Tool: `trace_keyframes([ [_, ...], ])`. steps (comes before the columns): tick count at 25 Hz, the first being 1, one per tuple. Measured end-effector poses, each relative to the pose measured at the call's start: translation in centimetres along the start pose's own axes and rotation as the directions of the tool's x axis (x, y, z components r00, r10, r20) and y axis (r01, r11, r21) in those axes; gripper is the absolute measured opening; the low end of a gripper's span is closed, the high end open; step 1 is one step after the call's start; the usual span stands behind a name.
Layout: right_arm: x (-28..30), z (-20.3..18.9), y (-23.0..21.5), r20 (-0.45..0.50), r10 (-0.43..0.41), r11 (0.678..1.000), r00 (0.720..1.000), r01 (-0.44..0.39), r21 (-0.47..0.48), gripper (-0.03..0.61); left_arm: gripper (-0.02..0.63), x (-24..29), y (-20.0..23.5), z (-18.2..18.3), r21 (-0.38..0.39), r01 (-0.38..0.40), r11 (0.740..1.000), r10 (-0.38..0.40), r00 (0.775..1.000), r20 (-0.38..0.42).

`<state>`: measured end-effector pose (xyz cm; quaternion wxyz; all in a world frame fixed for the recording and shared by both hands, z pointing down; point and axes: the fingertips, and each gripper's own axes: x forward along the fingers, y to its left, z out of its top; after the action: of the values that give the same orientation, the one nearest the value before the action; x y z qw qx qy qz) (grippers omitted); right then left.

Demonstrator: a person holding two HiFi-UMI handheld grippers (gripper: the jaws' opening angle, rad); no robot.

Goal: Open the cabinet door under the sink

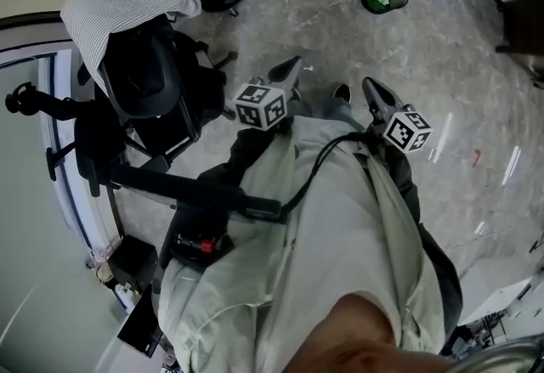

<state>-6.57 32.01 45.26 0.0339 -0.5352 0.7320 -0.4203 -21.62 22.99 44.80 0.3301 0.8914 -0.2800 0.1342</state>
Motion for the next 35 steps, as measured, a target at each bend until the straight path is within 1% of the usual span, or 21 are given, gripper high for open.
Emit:
trace_keyframes([
  [4, 1.1, -0.8, 1.3, 0.006, -0.015, 1.0, 1.0, 0.015, -0.003, 0.002, 0.008, -1.3, 0.9, -0.1, 0.031, 0.012, 0.999, -0.012, 1.0, -0.005],
  [7, 1.9, -1.3, 2.7, 0.016, -0.021, 0.999, 1.0, 0.021, -0.041, 0.002, 0.008, -2.2, 1.3, -0.3, 0.059, 0.02, 0.998, -0.02, 1.0, -0.004],
  [10, 2.4, -1.0, 3.5, 0.037, -0.03, 0.997, 0.999, 0.033, -0.07, 0.002, 0.008, -2.7, 1.9, -0.2, 0.067, 0.02, 0.998, -0.02, 1.0, 0.0],
  [15, 2.8, -1.0, 3.5, 0.037, -0.04, 0.998, 0.999, 0.042, -0.041, 0.002, 0.008, -2.9, 2.6, 0.0, 0.056, 0.012, 0.998, -0.012, 1.0, 0.0],
  [20, 3.1, 0.2, 2.1, 0.053, -0.04, 0.999, 0.998, 0.042, -0.022, 0.002, 0.008, -1.5, 2.7, 0.2, 0.07, 0.004, 0.998, -0.003, 1.0, -0.016],
  [22, 3.7, 1.0, 1.2, 0.058, -0.026, 1.0, 0.998, 0.027, -0.014, 0.002, 0.008, -0.7, 2.9, 0.6, 0.076, -0.011, 0.997, 0.012, 1.0, -0.014],
  [25, 5.3, 2.7, 0.1, 0.043, 0.018, 1.0, 0.999, -0.018, -0.003, 0.002, 0.008, 0.4, 3.5, 2.0, 0.08, -0.053, 0.995, 0.053, 0.999, 0.003],
  [29, 7.4, 6.6, -1.7, 0.012, 0.079, 0.997, 0.997, -0.079, -0.025, 0.002, 0.008, 3.0, 3.9, 4.5, 0.068, -0.116, 0.991, 0.113, 0.993, 0.036],
  [35, 9.8, 12.4, -4.7, 0.003, 0.139, 0.989, 0.99, -0.139, -0.051, 0.002, 0.008, 7.5, 3.4, 7.0, 0.068, -0.165, 0.984, 0.16, 0.985, 0.068],
])
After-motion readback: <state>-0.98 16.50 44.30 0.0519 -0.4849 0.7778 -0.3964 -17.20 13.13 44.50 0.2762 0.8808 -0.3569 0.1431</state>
